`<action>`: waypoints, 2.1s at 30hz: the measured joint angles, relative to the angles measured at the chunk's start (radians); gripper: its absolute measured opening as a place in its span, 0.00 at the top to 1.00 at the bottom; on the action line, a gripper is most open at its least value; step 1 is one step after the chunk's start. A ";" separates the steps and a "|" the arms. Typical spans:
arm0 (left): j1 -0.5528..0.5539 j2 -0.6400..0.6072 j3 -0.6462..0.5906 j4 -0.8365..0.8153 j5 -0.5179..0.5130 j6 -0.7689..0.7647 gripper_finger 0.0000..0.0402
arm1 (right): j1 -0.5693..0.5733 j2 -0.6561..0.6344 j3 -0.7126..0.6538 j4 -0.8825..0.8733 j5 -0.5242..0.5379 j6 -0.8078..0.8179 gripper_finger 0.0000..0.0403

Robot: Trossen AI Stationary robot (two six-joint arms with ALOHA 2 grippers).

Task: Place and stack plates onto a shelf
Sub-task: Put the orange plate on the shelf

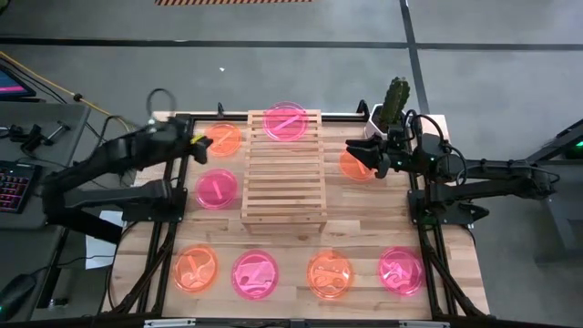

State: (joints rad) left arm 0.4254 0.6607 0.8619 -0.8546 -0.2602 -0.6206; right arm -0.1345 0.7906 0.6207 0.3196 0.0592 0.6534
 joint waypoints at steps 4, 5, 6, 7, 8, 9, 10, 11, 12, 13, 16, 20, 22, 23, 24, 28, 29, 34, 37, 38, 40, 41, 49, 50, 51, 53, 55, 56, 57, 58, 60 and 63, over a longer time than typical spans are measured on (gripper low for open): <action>0.210 0.190 -0.001 -0.090 0.196 0.149 0.65 | 0.000 0.000 0.000 0.000 -0.009 -0.005 0.52; 0.262 0.240 -0.001 -0.105 0.235 0.201 0.65 | 0.000 0.000 0.000 0.000 -0.012 -0.007 0.52; 0.312 0.290 -0.001 -0.112 0.273 0.260 0.65 | 0.000 0.000 0.000 0.000 -0.012 -0.007 0.52; 0.357 0.339 -0.001 -0.112 0.307 0.322 0.65 | 0.000 0.000 0.000 0.000 -0.012 -0.007 0.52; 0.395 0.387 -0.001 -0.109 0.332 0.383 0.65 | 0.000 0.000 0.000 0.000 -0.012 -0.007 0.52; 0.425 0.432 -0.001 -0.108 0.351 0.440 0.65 | 0.000 0.000 0.000 0.000 -0.013 -0.007 0.52; 0.449 0.475 -0.001 -0.103 0.367 0.494 0.65 | 0.000 0.000 0.000 0.000 -0.014 -0.007 0.52; 0.466 0.512 -0.001 -0.093 0.382 0.547 0.65 | 0.000 0.000 0.000 0.000 -0.015 -0.007 0.52; 0.477 0.546 -0.001 -0.084 0.391 0.600 0.65 | 0.000 0.000 0.000 0.000 -0.015 -0.007 0.52; 0.487 0.575 -0.001 -0.081 0.397 0.650 0.65 | 0.000 0.000 0.000 -0.001 -0.015 -0.007 0.52; 0.499 0.638 -0.001 -0.051 0.399 0.748 0.65 | 0.000 0.000 0.000 -0.001 -0.015 -0.007 0.52; 0.493 0.687 -0.001 0.013 0.394 0.809 0.65 | 0.000 0.000 0.000 -0.001 -0.014 -0.007 0.52; 0.485 0.708 -0.001 0.033 0.355 0.837 0.65 | 0.000 0.000 0.000 -0.001 -0.014 -0.007 0.52; 0.480 0.718 -0.001 0.045 0.329 0.851 0.65 | 0.000 0.000 0.000 -0.001 -0.014 -0.007 0.52; 0.477 0.727 -0.004 0.062 0.306 0.863 0.65 | 0.000 0.000 0.000 -0.002 -0.014 -0.007 0.52; 0.473 0.764 -0.031 0.108 0.287 0.911 0.65 | 0.000 0.000 0.000 -0.002 -0.007 -0.007 0.52; 0.468 0.775 -0.035 0.112 0.284 0.924 0.65 | 0.000 0.000 0.000 -0.002 -0.005 -0.007 0.52; 0.446 0.811 -0.087 0.167 0.281 0.979 0.65 | 0.000 0.000 0.000 -0.008 0.000 -0.007 0.52; 0.432 0.823 -0.118 0.220 0.273 0.993 0.65 | 0.000 0.000 0.000 -0.009 0.015 -0.007 0.52; 0.429 0.826 -0.126 0.235 0.269 0.997 0.65 | 0.000 0.000 0.000 -0.009 0.018 -0.007 0.52; 0.422 0.827 -0.138 0.266 0.249 0.999 0.65 | 0.000 0.000 0.000 -0.009 0.018 -0.007 0.52; 0.420 0.826 -0.144 0.290 0.233 1.000 0.65 | 0.000 0.000 0.000 -0.009 0.018 -0.007 0.52; 0.416 0.826 -0.170 0.338 0.164 1.074 0.65 | 0.000 0.002 0.000 -0.009 0.018 -0.007 0.52; 0.416 0.826 -0.170 0.341 0.163 1.076 0.65 | 0.000 0.002 0.000 -0.009 0.018 -0.007 0.52; 0.416 0.826 -0.170 0.345 0.162 1.076 0.65 | 0.000 0.002 0.000 -0.009 0.018 -0.007 0.52; 0.416 0.826 -0.170 0.360 0.162 1.067 0.66 | 0.000 0.002 0.000 -0.009 0.018 -0.007 0.52; 0.416 0.826 -0.170 0.373 0.162 1.046 0.67 | 0.000 0.002 0.000 -0.009 0.018 -0.007 0.52; 0.416 0.827 -0.170 0.377 0.162 1.032 0.67 | 0.000 0.002 0.000 -0.009 0.018 -0.007 0.52; 0.416 0.830 -0.170 0.381 0.162 1.016 0.67 | 0.000 0.002 0.000 -0.009 0.018 -0.006 0.52; 0.416 0.836 -0.169 0.382 0.162 1.004 0.67 | 0.000 0.002 0.000 -0.009 0.018 -0.006 0.52; 0.416 0.857 -0.169 0.376 0.158 0.991 0.68 | 0.000 0.002 0.000 -0.009 0.018 -0.007 0.52; 0.412 0.893 -0.164 0.366 0.140 0.989 0.68 | 0.000 0.002 0.000 -0.009 0.018 -0.007 0.52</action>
State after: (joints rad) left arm 0.8371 1.5537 0.6978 -0.4890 -0.1207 0.3684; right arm -0.1349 0.7925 0.6207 0.3107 0.0769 0.6468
